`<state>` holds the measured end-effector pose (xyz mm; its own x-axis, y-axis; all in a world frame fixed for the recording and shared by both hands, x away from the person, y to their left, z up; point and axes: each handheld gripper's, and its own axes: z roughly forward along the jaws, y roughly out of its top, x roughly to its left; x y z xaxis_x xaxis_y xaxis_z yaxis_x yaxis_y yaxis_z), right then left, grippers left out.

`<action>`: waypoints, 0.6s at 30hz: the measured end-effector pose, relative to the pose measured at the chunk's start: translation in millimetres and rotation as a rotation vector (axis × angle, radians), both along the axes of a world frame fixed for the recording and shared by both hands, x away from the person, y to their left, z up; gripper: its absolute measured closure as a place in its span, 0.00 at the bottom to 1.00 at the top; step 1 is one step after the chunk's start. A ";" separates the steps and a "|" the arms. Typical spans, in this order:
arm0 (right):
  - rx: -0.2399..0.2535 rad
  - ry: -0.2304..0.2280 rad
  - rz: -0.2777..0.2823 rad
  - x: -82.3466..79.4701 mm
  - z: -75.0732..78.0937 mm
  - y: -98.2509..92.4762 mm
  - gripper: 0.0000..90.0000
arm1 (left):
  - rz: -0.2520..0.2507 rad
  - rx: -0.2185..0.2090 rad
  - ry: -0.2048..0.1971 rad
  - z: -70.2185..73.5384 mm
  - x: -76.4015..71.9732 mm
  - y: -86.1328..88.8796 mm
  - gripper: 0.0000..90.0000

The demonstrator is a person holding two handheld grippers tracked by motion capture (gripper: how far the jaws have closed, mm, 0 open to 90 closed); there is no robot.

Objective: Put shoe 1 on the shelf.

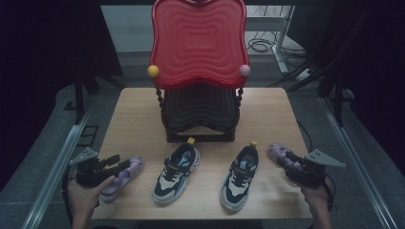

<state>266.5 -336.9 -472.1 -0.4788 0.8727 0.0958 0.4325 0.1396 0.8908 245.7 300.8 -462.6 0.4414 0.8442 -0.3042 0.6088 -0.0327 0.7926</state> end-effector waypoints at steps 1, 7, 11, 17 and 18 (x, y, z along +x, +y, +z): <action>-0.004 -0.001 -0.007 -1.6 0.1 -2.7 0.58 | 0.002 -0.003 0.000 -0.3 -0.4 0.8 0.49; -0.009 0.013 -0.057 -13.4 -3.2 -21.0 0.58 | -0.008 -0.015 0.016 -2.3 -6.8 7.2 0.51; -0.012 0.010 -0.082 -16.6 -3.8 -27.0 0.58 | -0.019 -0.012 0.031 -0.9 -14.0 15.0 0.53; -0.016 0.032 -0.105 -14.7 -7.6 -31.7 0.57 | -0.064 0.006 0.046 -6.1 -18.1 15.4 0.55; -0.015 0.038 -0.112 -14.4 -8.4 -32.1 0.57 | -0.071 0.016 0.055 -7.6 -17.8 14.5 0.56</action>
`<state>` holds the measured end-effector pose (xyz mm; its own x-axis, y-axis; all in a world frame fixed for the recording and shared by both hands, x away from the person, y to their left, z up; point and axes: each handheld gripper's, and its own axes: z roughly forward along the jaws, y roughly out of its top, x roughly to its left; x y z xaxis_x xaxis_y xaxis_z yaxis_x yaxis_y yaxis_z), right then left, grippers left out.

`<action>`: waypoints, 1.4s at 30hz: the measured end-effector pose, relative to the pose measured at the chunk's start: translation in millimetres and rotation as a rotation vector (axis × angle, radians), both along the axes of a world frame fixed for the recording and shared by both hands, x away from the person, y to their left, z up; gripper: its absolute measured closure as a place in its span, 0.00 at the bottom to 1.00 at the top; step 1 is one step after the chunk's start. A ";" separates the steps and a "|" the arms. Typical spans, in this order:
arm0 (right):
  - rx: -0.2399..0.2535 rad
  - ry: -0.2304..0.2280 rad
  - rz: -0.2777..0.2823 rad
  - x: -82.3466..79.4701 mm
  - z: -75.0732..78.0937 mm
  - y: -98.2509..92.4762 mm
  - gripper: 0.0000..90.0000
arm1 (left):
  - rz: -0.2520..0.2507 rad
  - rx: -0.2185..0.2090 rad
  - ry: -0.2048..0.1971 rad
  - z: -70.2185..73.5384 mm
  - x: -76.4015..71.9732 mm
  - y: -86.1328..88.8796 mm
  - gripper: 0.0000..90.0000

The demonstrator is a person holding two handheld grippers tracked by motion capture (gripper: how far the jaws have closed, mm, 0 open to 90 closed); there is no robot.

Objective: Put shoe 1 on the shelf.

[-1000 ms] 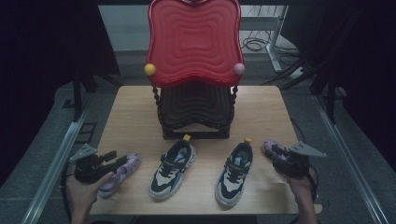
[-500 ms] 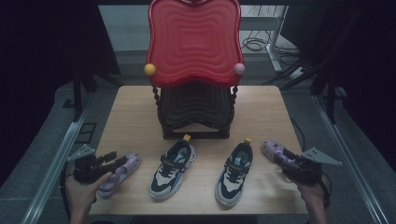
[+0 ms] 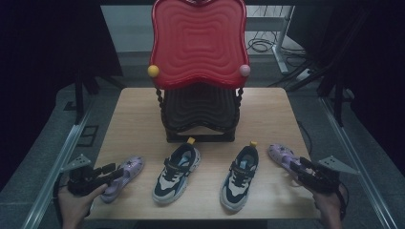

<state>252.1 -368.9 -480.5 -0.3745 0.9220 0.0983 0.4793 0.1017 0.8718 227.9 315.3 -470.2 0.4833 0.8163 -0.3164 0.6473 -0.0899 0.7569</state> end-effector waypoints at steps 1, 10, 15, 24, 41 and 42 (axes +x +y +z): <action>-0.001 0.003 -0.008 0.1 -0.4 -0.3 0.56 | -0.004 0.010 0.004 -0.7 -0.1 -0.2 0.56; -0.010 0.011 -0.036 -2.1 0.8 -0.9 0.56 | -0.012 0.057 0.030 -3.5 -16.9 13.9 0.63; -0.015 0.012 -0.038 -4.0 3.3 0.4 0.55 | -0.057 0.087 0.073 -9.3 -20.3 15.5 0.66; -0.020 0.028 -0.054 -3.7 1.4 -1.6 0.55 | -0.091 0.152 0.151 -24.6 -9.5 -3.5 0.78; -0.059 0.066 -0.050 -3.2 -4.9 -8.3 0.56 | -0.060 0.173 0.158 -26.1 -8.9 -3.4 0.95; -0.063 0.068 -0.044 -2.4 -6.0 -7.8 0.57 | -0.061 0.171 0.158 -26.4 -8.6 -3.3 0.95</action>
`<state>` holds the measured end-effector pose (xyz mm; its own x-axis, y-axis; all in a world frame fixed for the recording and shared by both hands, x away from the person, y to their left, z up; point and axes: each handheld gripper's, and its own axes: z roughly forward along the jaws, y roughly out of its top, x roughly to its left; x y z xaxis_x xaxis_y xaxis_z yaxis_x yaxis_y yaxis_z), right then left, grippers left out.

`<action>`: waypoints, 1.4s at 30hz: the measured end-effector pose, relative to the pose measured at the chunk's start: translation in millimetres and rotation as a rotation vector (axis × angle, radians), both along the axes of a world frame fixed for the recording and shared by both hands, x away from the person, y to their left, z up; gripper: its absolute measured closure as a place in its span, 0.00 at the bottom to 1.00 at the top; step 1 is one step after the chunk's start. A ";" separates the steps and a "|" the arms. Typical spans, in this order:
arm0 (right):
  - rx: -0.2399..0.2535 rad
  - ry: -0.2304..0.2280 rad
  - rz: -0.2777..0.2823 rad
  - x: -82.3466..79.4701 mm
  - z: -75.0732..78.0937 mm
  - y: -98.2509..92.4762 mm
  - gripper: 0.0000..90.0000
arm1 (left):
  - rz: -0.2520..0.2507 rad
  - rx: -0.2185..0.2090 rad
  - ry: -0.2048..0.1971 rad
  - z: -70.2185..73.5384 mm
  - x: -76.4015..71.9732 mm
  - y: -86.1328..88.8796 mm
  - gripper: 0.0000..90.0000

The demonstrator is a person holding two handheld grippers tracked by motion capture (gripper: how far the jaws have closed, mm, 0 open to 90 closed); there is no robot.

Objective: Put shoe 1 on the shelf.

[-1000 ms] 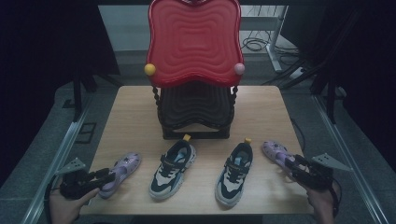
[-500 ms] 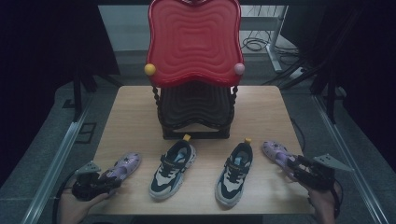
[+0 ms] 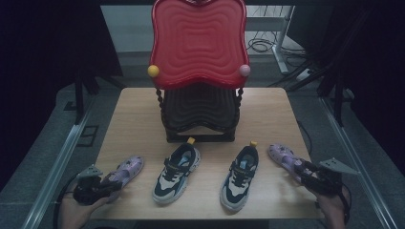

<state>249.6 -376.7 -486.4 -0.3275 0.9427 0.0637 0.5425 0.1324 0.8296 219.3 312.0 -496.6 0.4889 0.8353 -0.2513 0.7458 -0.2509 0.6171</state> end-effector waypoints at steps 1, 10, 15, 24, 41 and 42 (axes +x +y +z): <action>0.001 0.011 0.013 1.5 -2.1 0.4 0.57 | 0.000 0.000 0.000 0.0 0.1 0.0 0.95; 0.000 0.072 0.050 10.0 -12.8 0.3 0.69 | 0.013 -0.009 -0.003 0.4 -0.2 1.4 0.96; -0.004 0.098 0.070 11.9 -16.4 -0.1 0.76 | 0.010 -0.011 -0.001 0.0 0.0 1.1 0.96; -0.006 0.113 0.080 13.3 -17.5 1.0 0.88 | 0.020 -0.023 -0.005 -0.3 -0.1 1.4 0.96; 0.012 0.074 0.050 13.4 -18.8 0.2 0.96 | 0.074 -0.077 -0.054 3.5 -1.3 6.7 0.96; 0.014 0.070 0.040 13.3 -18.6 0.2 0.96 | 0.082 -0.087 -0.061 3.7 -1.4 7.9 0.97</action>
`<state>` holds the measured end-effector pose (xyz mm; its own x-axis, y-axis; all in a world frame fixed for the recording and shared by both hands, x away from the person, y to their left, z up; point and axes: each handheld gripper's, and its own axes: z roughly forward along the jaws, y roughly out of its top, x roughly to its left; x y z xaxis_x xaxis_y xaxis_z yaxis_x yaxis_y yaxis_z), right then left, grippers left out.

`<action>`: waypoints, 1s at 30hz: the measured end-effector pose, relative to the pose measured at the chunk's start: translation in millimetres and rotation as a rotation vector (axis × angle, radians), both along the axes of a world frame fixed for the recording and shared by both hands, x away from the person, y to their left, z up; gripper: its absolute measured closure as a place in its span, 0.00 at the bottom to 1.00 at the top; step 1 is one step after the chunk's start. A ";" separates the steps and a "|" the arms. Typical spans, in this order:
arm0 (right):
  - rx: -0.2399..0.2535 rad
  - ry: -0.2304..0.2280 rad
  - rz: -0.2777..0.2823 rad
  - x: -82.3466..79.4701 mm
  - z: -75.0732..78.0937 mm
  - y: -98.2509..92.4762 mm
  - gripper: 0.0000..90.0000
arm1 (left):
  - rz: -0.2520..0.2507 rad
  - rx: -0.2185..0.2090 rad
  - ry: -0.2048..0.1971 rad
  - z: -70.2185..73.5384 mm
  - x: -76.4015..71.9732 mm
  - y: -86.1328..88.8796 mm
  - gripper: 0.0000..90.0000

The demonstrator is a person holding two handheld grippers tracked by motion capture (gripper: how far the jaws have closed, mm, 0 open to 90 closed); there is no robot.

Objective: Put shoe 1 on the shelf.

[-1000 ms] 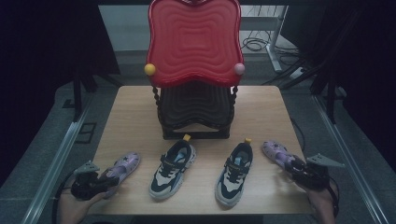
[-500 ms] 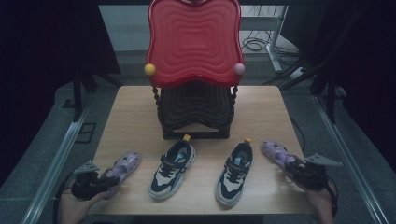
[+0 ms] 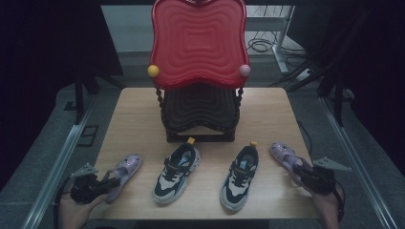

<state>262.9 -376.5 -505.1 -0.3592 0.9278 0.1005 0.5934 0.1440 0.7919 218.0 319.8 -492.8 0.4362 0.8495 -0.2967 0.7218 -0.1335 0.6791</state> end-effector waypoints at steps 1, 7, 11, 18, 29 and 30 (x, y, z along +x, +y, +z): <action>0.000 -0.004 -0.010 0.3 -0.3 0.1 0.96 | 0.007 -0.008 -0.005 0.2 -0.1 0.9 0.97; 0.087 -0.045 -0.084 -2.6 0.9 -9.3 0.96 | 0.058 -0.056 -0.042 1.5 -0.8 6.8 0.97; 0.112 -0.072 -0.097 -5.3 4.2 -12.4 0.96 | 0.058 -0.095 -0.071 2.5 -0.8 8.7 0.96; 0.152 -0.089 -0.096 -7.3 7.2 -12.1 0.95 | 0.056 -0.147 -0.104 10.5 -0.8 8.8 0.96; 0.233 -0.123 -0.100 -6.4 15.9 -5.4 0.95 | 0.064 -0.201 -0.157 21.1 9.9 2.8 0.96; 0.233 -0.129 -0.102 -6.4 16.2 -5.2 0.95 | 0.069 -0.207 -0.164 22.9 10.3 2.8 0.97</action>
<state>256.5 -381.7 -488.9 -0.2884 0.9171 0.2752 0.4881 -0.1065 0.8663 228.2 322.6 -469.9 0.4360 0.8075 -0.3973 0.6024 0.0661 0.7954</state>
